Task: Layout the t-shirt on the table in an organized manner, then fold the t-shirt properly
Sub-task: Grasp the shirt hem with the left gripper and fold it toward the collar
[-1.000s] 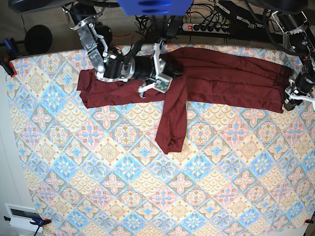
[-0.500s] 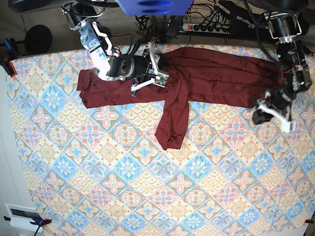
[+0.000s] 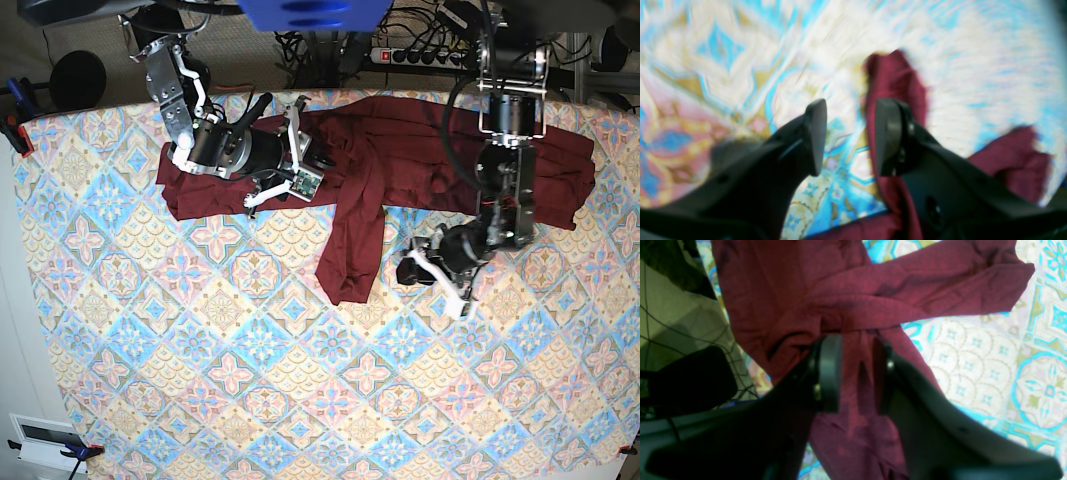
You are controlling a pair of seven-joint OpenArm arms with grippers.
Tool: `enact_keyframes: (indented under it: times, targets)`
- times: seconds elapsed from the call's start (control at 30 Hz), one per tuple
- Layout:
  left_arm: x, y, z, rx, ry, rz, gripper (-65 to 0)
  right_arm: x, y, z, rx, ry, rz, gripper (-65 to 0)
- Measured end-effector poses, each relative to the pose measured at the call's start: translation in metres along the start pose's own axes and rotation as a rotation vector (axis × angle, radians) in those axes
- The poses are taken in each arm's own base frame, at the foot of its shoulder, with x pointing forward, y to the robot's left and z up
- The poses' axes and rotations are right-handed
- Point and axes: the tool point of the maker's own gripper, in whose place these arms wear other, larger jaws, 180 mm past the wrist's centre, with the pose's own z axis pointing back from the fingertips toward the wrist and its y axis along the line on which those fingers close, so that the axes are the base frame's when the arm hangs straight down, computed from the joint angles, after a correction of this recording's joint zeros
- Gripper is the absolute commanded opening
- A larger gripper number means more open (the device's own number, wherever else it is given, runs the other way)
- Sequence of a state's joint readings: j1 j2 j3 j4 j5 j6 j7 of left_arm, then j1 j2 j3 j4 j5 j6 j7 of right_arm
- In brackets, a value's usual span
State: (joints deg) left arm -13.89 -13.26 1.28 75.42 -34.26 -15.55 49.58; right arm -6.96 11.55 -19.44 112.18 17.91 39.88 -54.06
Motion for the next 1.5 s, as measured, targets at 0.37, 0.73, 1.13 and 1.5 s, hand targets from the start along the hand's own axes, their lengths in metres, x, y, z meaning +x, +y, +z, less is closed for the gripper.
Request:
enact_keyframes:
  times: [0.37,0.73,1.13,1.5]
  targets:
    - [-0.006,-0.038,-0.065,0.032,0.062,-0.094,-41.1,-0.002,-0.010,0.004,-0.028,0.002,-0.010,-49.5]
    - [-0.005,-0.049,-0.082,0.011,0.050,-0.065,-57.8,0.000,-0.010,0.003,-0.027,-0.008,-0.010,-49.5]
    - [0.044,0.009,0.004,0.109,-0.177,-0.062,-65.0,0.008,-0.017,0.004,-0.040,-0.034,0.003,-49.5]
    - [0.048,0.072,0.170,0.307,-0.437,0.062,-65.0,0.013,-0.024,0.005,-0.051,-0.041,0.015,-49.5]
